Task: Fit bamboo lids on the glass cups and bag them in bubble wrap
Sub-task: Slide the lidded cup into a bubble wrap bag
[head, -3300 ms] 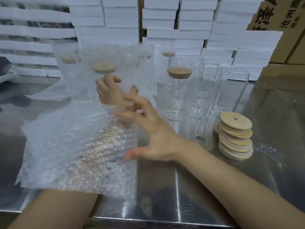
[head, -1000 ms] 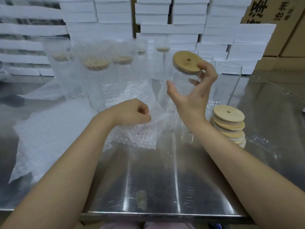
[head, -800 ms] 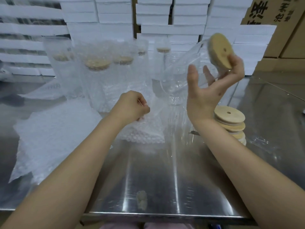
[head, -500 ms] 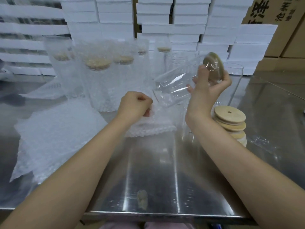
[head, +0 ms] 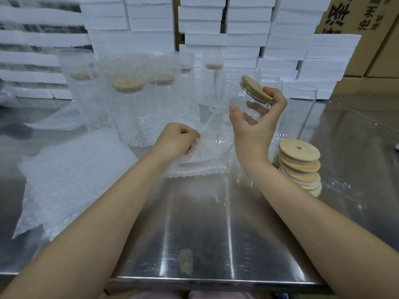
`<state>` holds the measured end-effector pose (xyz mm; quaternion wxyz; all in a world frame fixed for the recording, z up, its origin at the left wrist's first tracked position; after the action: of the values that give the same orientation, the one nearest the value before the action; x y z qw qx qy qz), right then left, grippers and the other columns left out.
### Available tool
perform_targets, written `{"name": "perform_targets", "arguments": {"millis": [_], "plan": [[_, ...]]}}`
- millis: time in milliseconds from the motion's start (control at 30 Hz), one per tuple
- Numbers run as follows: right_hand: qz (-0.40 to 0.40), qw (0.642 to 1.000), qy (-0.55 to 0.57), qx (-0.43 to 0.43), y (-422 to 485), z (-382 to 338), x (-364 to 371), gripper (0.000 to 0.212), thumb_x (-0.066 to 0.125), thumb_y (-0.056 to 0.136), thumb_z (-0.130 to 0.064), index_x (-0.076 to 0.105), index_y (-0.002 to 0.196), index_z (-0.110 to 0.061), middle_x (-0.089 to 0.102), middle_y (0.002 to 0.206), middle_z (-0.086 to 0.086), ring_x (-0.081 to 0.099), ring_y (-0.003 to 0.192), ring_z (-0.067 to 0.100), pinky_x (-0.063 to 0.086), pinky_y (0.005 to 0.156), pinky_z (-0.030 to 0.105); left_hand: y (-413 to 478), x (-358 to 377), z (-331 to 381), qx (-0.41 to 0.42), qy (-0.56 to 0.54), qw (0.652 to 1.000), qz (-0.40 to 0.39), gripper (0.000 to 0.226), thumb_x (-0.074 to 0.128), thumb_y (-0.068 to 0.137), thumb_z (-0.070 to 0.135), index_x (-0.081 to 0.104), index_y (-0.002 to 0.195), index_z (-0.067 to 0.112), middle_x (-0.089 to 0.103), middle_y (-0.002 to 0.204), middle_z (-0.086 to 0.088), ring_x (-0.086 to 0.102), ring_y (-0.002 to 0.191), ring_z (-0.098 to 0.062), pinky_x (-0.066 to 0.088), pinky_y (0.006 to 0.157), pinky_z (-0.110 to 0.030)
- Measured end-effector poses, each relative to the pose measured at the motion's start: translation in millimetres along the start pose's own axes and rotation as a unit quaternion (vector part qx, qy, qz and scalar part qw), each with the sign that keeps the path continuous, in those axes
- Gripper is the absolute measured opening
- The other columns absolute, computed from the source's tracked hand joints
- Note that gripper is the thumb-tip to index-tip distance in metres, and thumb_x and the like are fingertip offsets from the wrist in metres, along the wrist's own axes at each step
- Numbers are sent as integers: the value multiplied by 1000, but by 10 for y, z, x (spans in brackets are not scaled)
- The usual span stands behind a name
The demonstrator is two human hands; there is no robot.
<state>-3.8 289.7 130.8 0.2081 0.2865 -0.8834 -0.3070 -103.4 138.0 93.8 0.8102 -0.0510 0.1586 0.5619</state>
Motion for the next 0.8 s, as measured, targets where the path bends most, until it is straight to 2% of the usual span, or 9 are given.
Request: {"name": "perform_targets", "arguments": {"millis": [133, 233, 300, 367, 400, 467, 567, 700, 800], "plan": [[-36, 999, 31, 1, -40, 9, 75, 58, 73, 72, -27, 33, 115, -28, 40, 127, 0, 51, 115, 24, 52, 95, 41, 32, -153, 84, 50, -98, 990, 85, 18, 58, 93, 9, 67, 77, 14, 60, 64, 4, 53, 52, -4, 47, 55, -16], [-45, 998, 35, -9, -68, 15, 109, 57, 76, 70, -15, 32, 105, -27, 34, 118, -9, 45, 115, 18, 49, 99, 32, -39, -163, 295, 164, -102, 976, 101, 16, 54, 98, 19, 68, 93, 24, 65, 80, 13, 60, 70, 3, 49, 71, -17], [-10, 998, 55, -10, -23, -1, 50, 58, 77, 69, -9, 29, 99, -24, 32, 116, -7, 44, 111, 17, 49, 96, 30, -118, -74, 388, 251, 7, 966, 58, 25, 54, 96, 40, 63, 114, 26, 60, 113, 13, 55, 104, 3, 40, 92, -13], [39, 995, 90, 1, 45, -28, -29, 57, 77, 70, -8, 27, 95, -23, 34, 117, 2, 48, 109, 25, 52, 91, 27, -174, 39, 369, 319, 202, 925, 34, 71, 63, 83, 54, 41, 143, 24, 35, 146, 10, 29, 137, -7, 20, 111, -14], [58, 992, 108, 11, 71, -41, -55, 57, 77, 71, -11, 27, 94, -24, 35, 117, 8, 51, 109, 33, 53, 89, 26, -188, 90, 345, 348, 284, 893, 39, 89, 70, 80, 50, 26, 151, 20, 23, 155, 4, 18, 143, -13, 13, 116, -19], [74, 990, 117, 30, 82, -63, -56, 56, 78, 69, -18, 27, 92, -25, 38, 114, 12, 53, 108, 41, 53, 90, 35, -217, 117, 352, 390, 353, 847, 77, 98, 75, 82, 31, 11, 153, 10, 13, 160, -9, 12, 147, -22, 10, 119, -29], [40, 995, 83, 48, -81, -83, 73, 58, 79, 65, -27, 26, 89, -25, 40, 109, 5, 54, 106, 35, 45, 94, 47, -239, 52, 407, 422, 354, 823, 141, 92, 76, 81, 21, 17, 151, 4, 26, 155, -18, 24, 142, -29, 22, 118, -40], [4, 995, 74, 68, -344, -9, 237, 59, 80, 64, -30, 25, 86, -27, 39, 105, 4, 48, 97, 19, 41, 89, 32, -371, 82, 498, 502, 330, 777, 188, 84, 68, 79, 34, 22, 144, 10, 43, 143, -21, 35, 132, -27, 29, 110, -37], [8, 990, 101, 96, -283, 60, 222, 60, 84, 70, -19, 27, 87, -26, 42, 111, 9, 52, 110, 29, 46, 88, 24, -391, 173, 515, 496, 294, 807, 131, 89, 73, 79, 34, 18, 146, 12, 37, 148, -19, 34, 136, -25, 31, 113, -39]]}}
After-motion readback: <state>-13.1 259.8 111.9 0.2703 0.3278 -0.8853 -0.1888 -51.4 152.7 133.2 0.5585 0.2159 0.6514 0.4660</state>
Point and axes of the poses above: each hand's wrist, its own y-axis towards the middle knuckle, its own x-axis out of the palm, z = x × y, the point moved 6 cm from there along y, towards the middle knuckle
